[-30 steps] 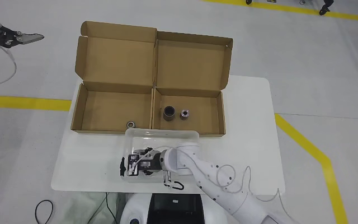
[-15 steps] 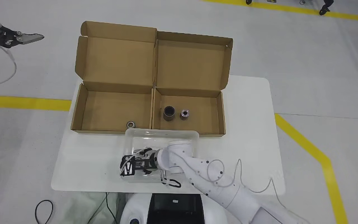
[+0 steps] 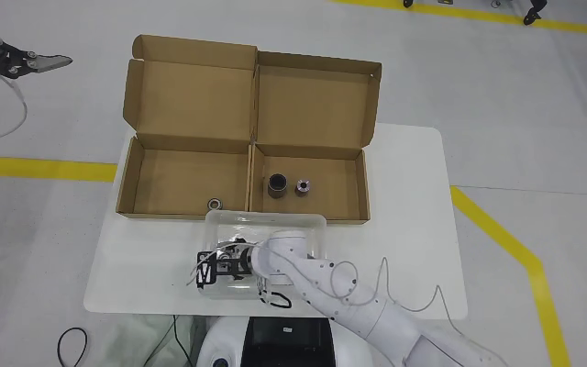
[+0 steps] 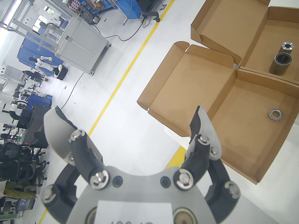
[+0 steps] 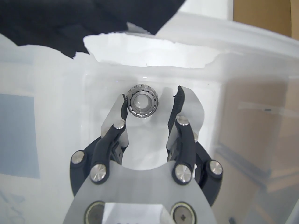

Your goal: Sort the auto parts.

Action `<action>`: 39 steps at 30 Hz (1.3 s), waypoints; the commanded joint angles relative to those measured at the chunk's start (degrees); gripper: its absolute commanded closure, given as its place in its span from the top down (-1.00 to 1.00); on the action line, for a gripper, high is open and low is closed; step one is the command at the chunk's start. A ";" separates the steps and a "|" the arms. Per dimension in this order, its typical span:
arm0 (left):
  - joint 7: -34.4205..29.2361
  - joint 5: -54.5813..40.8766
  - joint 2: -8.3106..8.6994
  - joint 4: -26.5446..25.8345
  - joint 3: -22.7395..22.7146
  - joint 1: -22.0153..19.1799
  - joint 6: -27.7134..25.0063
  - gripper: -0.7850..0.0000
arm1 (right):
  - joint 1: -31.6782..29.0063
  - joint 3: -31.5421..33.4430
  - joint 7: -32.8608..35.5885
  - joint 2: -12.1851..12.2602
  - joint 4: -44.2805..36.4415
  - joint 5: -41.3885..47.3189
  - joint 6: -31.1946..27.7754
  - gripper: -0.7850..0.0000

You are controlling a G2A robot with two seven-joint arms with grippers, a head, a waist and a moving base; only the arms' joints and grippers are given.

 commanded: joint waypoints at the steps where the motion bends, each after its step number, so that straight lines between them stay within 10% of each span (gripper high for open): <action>1: 0.00 0.00 0.00 0.00 0.00 0.00 0.00 1.00 | 0.08 -0.03 -0.52 -0.08 0.40 -0.10 0.16 -0.47; 8: 0.00 0.00 0.00 0.00 0.00 0.00 0.00 1.00 | 0.12 0.44 -2.55 -0.14 1.05 -0.25 0.62 -1.00; 39: 0.00 0.00 0.00 0.00 0.00 0.00 0.00 1.00 | -15.59 19.45 -31.23 9.18 -18.93 -3.58 -0.70 -1.00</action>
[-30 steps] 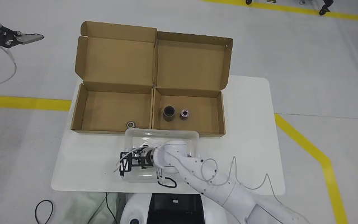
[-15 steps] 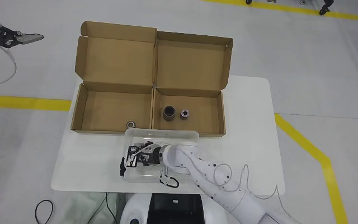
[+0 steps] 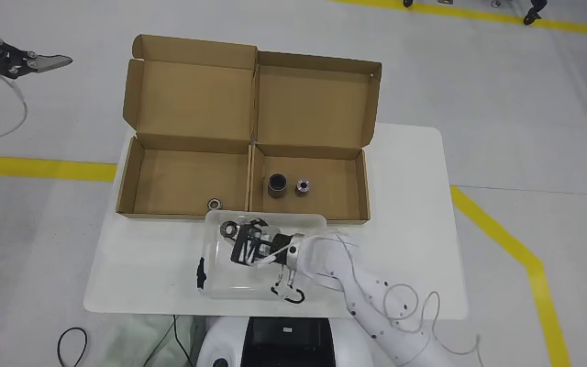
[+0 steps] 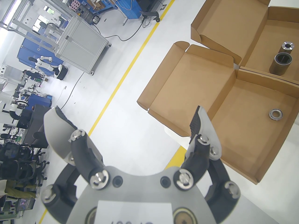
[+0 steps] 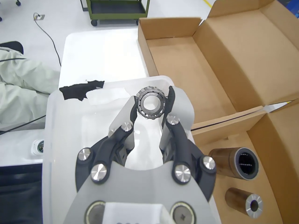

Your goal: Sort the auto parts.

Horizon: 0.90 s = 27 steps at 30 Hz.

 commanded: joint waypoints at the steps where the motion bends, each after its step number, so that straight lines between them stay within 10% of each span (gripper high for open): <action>1: 0.00 0.00 0.00 0.00 0.00 0.00 0.00 1.00 | -0.06 0.82 -3.21 0.26 0.16 -0.11 0.36 -1.00; 27: 0.00 0.00 0.00 0.00 0.00 0.00 0.00 1.00 | 1.34 13.92 -10.26 4.03 -21.27 -3.06 -1.83 -1.00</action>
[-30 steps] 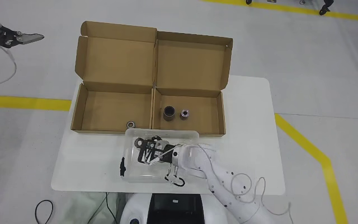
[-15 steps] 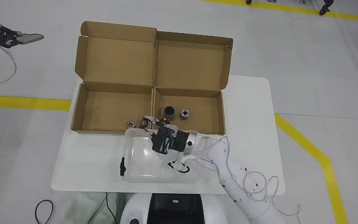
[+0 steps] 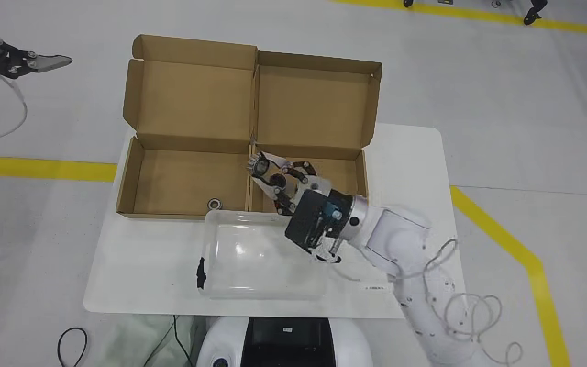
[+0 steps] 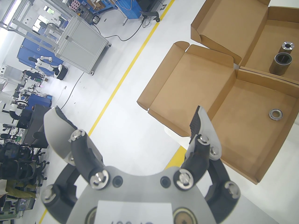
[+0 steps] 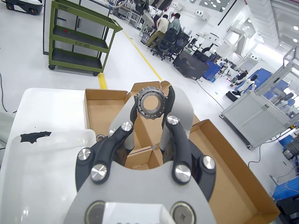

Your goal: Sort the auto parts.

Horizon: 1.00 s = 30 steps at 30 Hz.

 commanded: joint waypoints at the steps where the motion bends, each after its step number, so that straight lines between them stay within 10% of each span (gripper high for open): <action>1: 0.00 0.00 0.00 0.00 0.00 0.00 0.00 1.00 | 1.53 -0.26 -0.71 -0.05 0.37 0.76 -0.24 -1.00; 30: 0.00 0.00 0.00 0.00 0.00 0.00 0.00 1.00 | 17.16 -1.42 -7.81 -0.73 3.64 8.53 -0.25 -1.00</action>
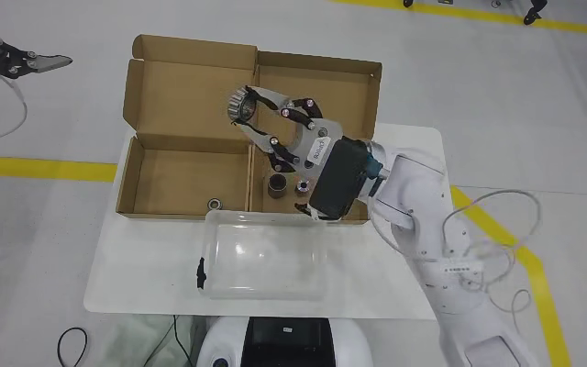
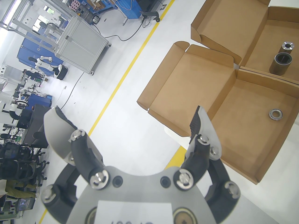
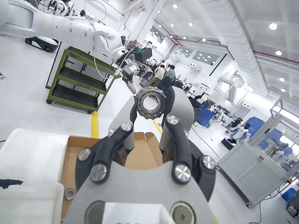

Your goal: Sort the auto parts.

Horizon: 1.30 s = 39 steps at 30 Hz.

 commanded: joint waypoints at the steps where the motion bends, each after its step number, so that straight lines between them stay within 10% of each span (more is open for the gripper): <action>1: 0.00 0.00 0.00 0.00 0.00 0.00 0.00 1.00 | -0.24 -0.16 0.62 0.06 -0.84 -0.40 0.25 -1.00; 39: 0.00 0.00 0.00 0.00 0.00 0.00 0.00 1.00 | -2.16 -9.01 4.63 -0.11 8.11 -2.71 2.32 -1.00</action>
